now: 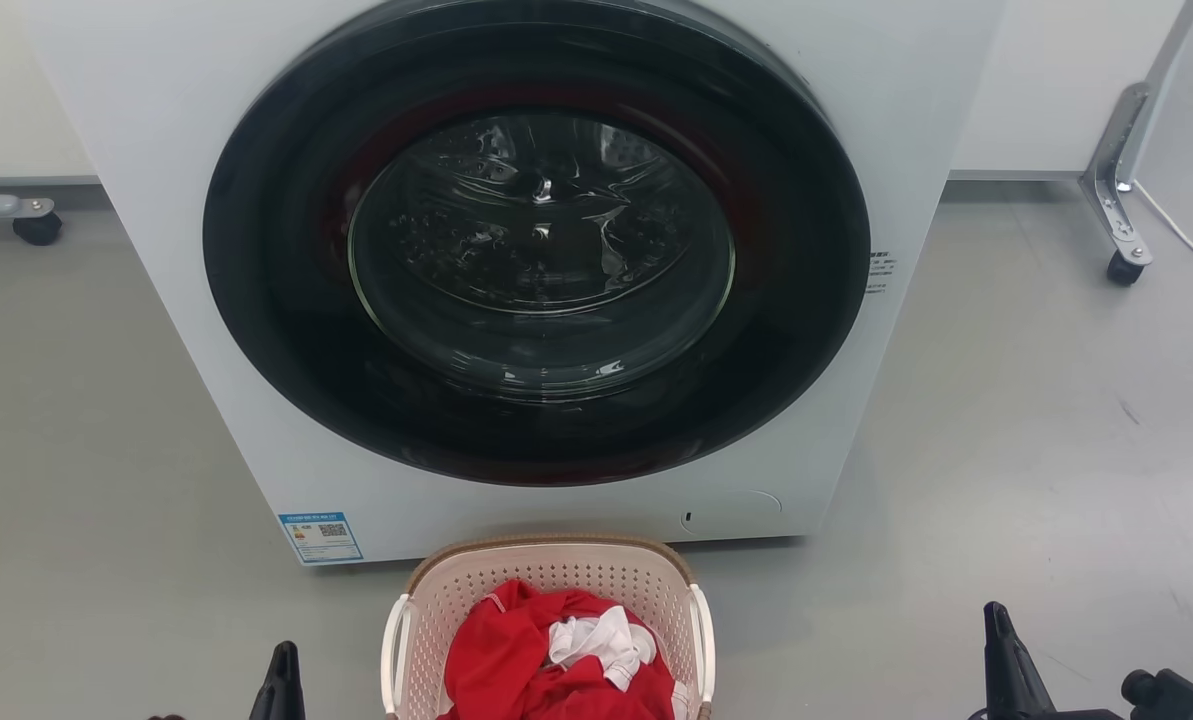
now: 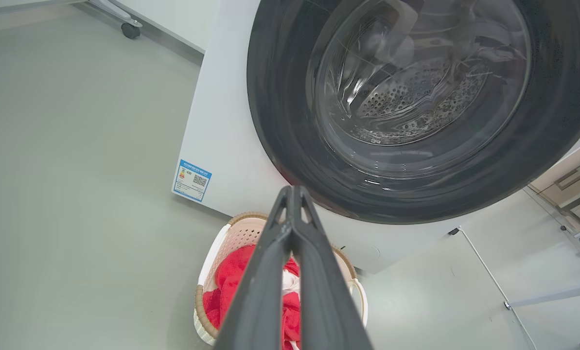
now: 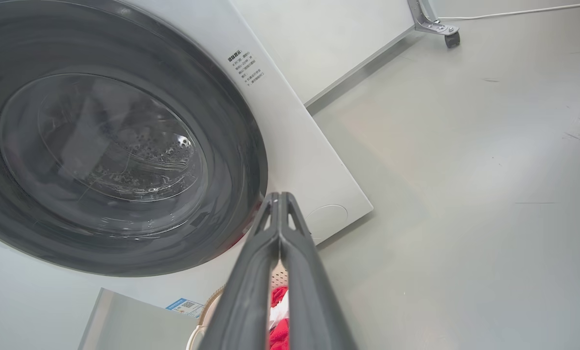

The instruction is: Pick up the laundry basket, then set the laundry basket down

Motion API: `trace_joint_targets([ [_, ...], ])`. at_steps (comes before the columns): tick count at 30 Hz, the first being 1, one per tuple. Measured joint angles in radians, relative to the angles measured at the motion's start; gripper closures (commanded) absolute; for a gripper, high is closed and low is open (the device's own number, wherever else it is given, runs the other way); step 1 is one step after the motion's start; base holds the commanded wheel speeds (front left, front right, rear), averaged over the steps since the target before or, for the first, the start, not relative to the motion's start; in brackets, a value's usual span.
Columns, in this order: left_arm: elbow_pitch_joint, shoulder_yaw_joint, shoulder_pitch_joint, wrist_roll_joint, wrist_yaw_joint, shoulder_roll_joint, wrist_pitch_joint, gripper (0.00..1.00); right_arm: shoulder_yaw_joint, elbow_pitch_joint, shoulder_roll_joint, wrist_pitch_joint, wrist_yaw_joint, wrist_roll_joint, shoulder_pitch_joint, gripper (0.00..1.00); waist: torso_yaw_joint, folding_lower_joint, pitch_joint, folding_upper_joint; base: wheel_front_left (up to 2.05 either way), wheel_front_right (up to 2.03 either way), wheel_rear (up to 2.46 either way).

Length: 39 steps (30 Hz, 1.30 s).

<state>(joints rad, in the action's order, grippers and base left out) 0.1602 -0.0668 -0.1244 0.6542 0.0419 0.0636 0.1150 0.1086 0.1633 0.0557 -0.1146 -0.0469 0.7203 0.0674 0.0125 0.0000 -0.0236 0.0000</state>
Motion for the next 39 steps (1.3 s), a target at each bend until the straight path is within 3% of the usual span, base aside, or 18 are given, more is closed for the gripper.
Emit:
trace_joint_targets([
  [39,0.084,0.096,0.123,0.58,-0.104,-0.009,-0.141,1.0,-0.148,0.082,-0.008,0.141,0.101,0.541,-0.088,1.0,-0.008,0.0,0.016,0.0,0.0,0.0,0.0],
])
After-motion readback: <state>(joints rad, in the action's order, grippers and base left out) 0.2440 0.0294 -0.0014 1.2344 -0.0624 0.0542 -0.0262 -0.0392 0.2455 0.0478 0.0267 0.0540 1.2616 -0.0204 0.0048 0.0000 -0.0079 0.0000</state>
